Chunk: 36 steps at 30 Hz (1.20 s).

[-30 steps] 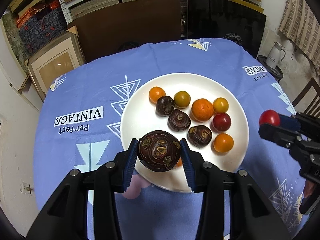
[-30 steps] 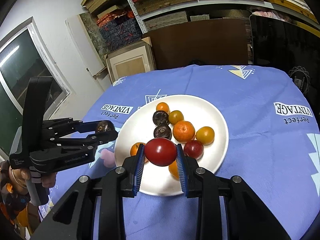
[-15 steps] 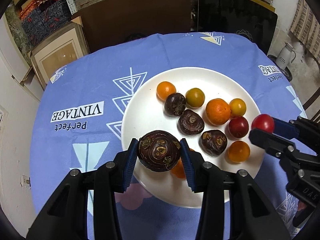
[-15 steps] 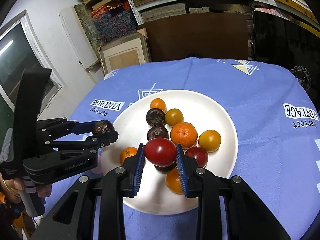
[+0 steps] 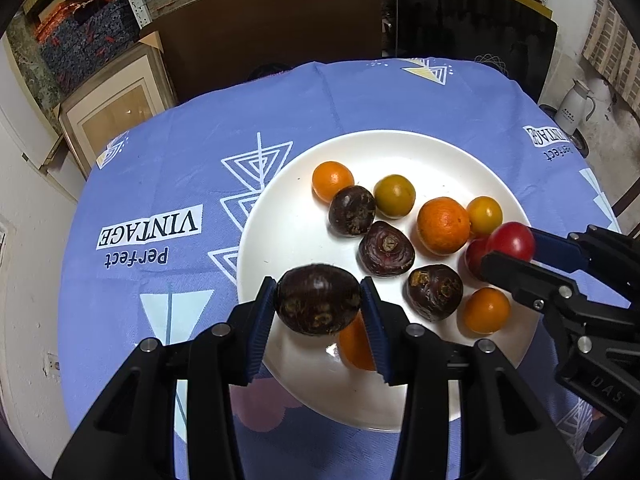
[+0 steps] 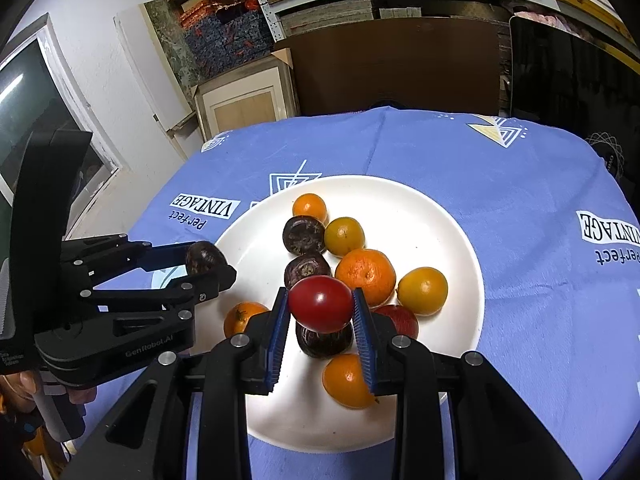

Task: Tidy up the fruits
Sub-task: 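Lower both held fruits onto the plate and open both tools, then move both open tools back over the remaining fruits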

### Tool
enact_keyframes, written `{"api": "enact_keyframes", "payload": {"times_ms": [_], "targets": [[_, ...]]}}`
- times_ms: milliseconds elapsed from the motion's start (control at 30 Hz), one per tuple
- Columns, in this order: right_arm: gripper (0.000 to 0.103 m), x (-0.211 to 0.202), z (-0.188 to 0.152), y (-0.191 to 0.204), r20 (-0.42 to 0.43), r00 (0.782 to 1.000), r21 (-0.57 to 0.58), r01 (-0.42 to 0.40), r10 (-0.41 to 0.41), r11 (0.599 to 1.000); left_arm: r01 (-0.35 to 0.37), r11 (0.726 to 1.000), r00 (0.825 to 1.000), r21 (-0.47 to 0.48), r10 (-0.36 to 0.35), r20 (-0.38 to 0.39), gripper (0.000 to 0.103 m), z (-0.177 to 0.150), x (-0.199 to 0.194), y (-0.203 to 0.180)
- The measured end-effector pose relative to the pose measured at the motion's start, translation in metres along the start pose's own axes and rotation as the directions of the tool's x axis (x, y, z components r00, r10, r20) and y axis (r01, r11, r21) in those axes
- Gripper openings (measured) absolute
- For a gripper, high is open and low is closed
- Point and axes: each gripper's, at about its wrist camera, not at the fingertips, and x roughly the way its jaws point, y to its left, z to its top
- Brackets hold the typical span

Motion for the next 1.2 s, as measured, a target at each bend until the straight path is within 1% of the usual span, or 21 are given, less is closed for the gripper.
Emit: {"api": "enact_keyframes", "payload": {"times_ms": [100,133,167,200,233,267,300,500,700,767,900,933,1000,1033,1100,1133,1200], "targets": [[0.033,0.002,0.002,0.001,-0.001,1.0,0.002,0.0,0.0,1.0,-0.004,1.0,1.0,0.004,0.004,0.001,0.042,0.0,0.0,-0.001],[0.034,0.002,0.002,0.002,0.006,1.0,0.003,0.007,-0.007,1.0,-0.009,1.0,1.0,0.009,0.009,0.007,0.045,0.0,-0.001,-0.002],[0.049,0.002,0.003,0.002,0.012,1.0,0.002,0.011,-0.011,1.0,-0.017,1.0,1.0,0.014,0.017,0.014,0.048,0.0,-0.002,-0.003],[0.058,0.001,0.003,0.003,0.019,1.0,-0.002,0.01,-0.01,1.0,-0.022,1.0,1.0,0.017,0.022,0.018,0.056,0.001,-0.003,-0.004],[0.064,-0.001,0.004,0.004,0.031,0.999,-0.004,0.02,-0.02,1.0,-0.029,0.999,0.999,0.015,0.028,0.026,0.06,0.001,-0.004,-0.004],[0.064,-0.004,0.005,0.005,0.047,0.998,-0.005,0.034,-0.034,0.999,-0.031,0.999,0.999,0.011,0.031,0.029,0.064,0.002,-0.006,-0.003],[0.064,-0.007,0.006,0.006,0.055,0.998,-0.013,0.028,-0.027,1.0,-0.031,1.0,0.999,0.001,0.031,0.032,0.069,0.002,-0.007,-0.001],[0.064,-0.028,0.006,0.006,0.075,0.997,-0.027,0.029,-0.027,0.999,-0.046,0.999,0.997,-0.016,0.047,0.054,0.071,0.001,-0.021,0.007],[0.066,-0.059,-0.004,0.003,0.086,0.996,-0.011,0.026,-0.025,1.0,-0.052,0.999,0.995,-0.012,0.053,0.083,0.081,-0.014,-0.045,0.012],[0.07,-0.074,-0.015,0.0,0.088,0.996,0.009,0.016,-0.016,1.0,-0.053,0.999,0.994,-0.003,0.053,0.093,0.083,-0.024,-0.056,0.013],[0.071,-0.103,-0.054,-0.002,0.067,0.998,0.03,0.007,-0.009,1.0,-0.037,0.999,0.994,0.018,0.034,0.102,0.085,-0.053,-0.075,0.012],[0.071,-0.112,-0.073,0.0,0.048,0.999,0.02,0.017,-0.018,1.0,-0.035,0.999,0.995,0.027,0.032,0.1,0.086,-0.063,-0.079,0.011],[0.071,-0.119,-0.101,0.005,0.016,0.999,-0.006,0.037,-0.036,0.999,-0.027,0.999,0.996,0.037,0.023,0.086,0.086,-0.081,-0.083,0.009],[0.071,-0.124,-0.123,0.01,-0.012,0.999,-0.024,0.041,-0.041,0.999,-0.017,0.999,0.997,0.044,0.013,0.074,0.086,-0.095,-0.086,0.007],[0.071,-0.127,-0.155,0.021,-0.069,0.997,-0.052,0.033,-0.036,0.998,-0.01,0.998,0.998,0.057,0.007,0.059,0.086,-0.113,-0.087,0.003],[0.071,-0.128,-0.176,0.029,-0.108,0.994,-0.076,0.025,-0.034,0.997,-0.002,0.998,0.999,0.063,-0.001,0.051,0.086,-0.126,-0.089,0.001],[0.071,-0.126,-0.206,0.042,-0.162,0.986,-0.113,0.016,-0.034,0.994,0.012,0.998,0.999,0.065,-0.014,0.035,0.087,-0.143,-0.092,-0.002]]}}
